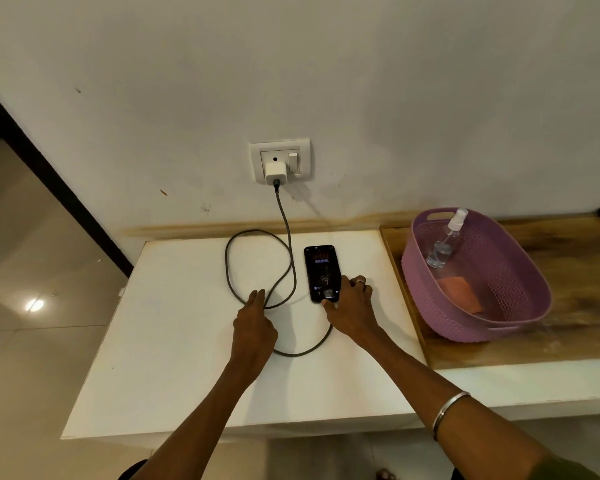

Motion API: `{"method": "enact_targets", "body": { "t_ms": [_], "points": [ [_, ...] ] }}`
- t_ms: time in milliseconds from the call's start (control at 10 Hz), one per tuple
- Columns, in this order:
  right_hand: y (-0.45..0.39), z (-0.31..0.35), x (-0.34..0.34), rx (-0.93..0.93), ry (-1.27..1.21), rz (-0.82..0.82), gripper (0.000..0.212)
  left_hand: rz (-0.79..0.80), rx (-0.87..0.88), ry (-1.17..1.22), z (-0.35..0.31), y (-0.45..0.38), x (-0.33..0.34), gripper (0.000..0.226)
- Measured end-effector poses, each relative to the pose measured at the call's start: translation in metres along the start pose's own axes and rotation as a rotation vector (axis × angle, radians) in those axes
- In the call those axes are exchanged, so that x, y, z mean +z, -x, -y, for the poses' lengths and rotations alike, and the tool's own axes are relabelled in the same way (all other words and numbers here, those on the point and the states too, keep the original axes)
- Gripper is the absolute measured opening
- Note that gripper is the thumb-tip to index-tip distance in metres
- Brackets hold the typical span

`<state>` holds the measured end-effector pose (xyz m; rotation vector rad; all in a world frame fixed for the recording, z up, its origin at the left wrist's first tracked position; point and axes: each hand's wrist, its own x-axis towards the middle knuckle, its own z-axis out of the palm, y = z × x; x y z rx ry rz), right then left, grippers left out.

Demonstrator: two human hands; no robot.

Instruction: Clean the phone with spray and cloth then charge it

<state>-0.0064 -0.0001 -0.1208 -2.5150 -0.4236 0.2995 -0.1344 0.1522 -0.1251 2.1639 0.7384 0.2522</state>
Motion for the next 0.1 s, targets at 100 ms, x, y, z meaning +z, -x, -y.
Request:
{"method": "enact_targets", "body": {
  "t_ms": [100],
  "points": [
    [-0.0061, -0.0067, -0.0012, 0.006, -0.039, -0.023, 0.057, -0.031, 0.006, -0.023, 0.0004, -0.0020, -0.0014, 0.073]
  ]
}}
